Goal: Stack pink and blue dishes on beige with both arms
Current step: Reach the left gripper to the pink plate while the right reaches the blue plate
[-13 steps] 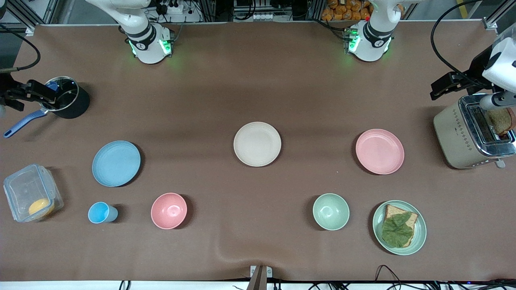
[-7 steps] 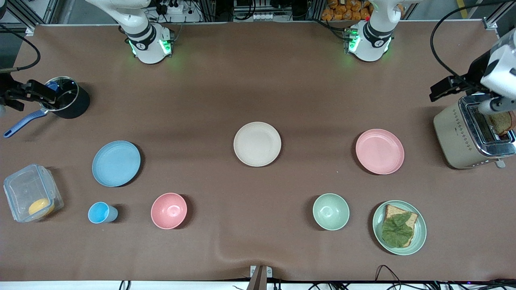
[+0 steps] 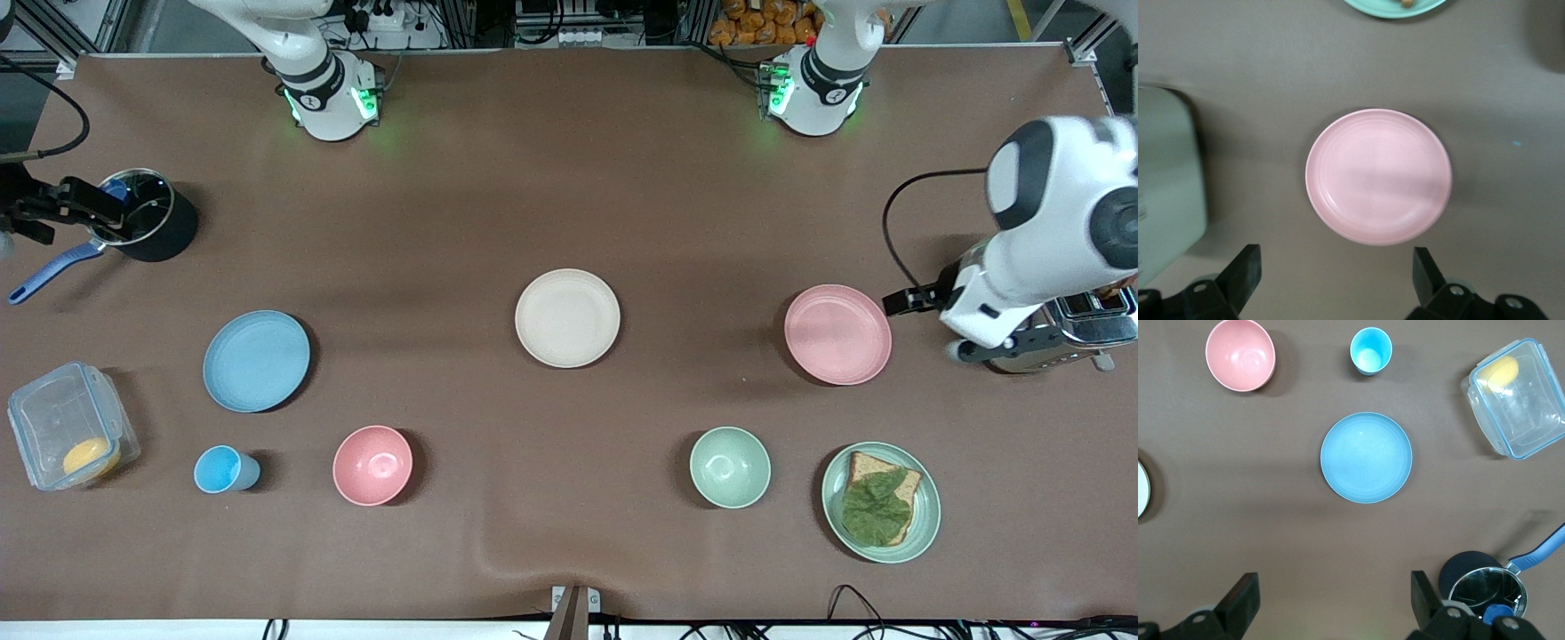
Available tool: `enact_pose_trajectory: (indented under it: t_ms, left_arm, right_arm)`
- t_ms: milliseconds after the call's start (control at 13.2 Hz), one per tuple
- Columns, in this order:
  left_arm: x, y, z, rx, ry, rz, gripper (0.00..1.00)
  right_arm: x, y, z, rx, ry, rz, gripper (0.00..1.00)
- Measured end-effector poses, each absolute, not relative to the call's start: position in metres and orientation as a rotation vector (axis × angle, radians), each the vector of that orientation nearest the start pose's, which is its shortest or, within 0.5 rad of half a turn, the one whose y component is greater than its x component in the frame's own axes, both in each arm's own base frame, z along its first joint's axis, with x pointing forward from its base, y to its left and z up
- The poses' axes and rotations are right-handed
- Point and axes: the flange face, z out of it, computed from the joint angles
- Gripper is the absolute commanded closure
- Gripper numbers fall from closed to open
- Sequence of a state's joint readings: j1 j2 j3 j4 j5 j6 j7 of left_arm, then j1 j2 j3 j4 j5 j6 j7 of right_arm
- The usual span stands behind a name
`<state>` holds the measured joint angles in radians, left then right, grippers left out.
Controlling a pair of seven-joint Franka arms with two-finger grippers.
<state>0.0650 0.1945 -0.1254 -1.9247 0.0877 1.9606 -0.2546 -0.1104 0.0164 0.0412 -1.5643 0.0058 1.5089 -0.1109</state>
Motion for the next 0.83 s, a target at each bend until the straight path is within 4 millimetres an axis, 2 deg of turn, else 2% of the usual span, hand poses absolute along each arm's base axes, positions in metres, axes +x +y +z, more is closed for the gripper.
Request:
enact_pose_trajectory:
  t_ms: [151, 302, 377, 528, 679, 830]
  left_arm:
    - [0.573, -0.009, 0.32, -3.052, -0.269, 0.237, 0.0]
    - [0.571, 0.006, 0.277, -3.055, -0.299, 0.282, 0.0]
    - [0.571, 0.01, 0.262, -3.056, -0.309, 0.302, 0.0]
    - [0.57, 0.022, 0.238, -3.055, -0.337, 0.344, 0.0]
    - [0.569, 0.032, 0.219, -3.056, -0.363, 0.37, 0.03]
    - [0.567, 0.039, 0.207, -3.056, -0.38, 0.391, 0.14]
  right_arm:
    - [0.561, -0.039, 0.592, -3.118, -0.065, 0.171, 0.0]
    - [0.577, -0.04, 0.552, -3.102, -0.067, 0.279, 0.0]
    - [0.588, -0.041, 0.522, -3.089, -0.067, 0.348, 0.0]
    - [0.61, -0.051, 0.451, -3.061, -0.044, 0.49, 0.0]
    - [0.629, -0.088, 0.386, -3.041, 0.038, 0.556, 0.0]
    - [0.639, -0.13, 0.347, -3.039, 0.108, 0.547, 0.0]
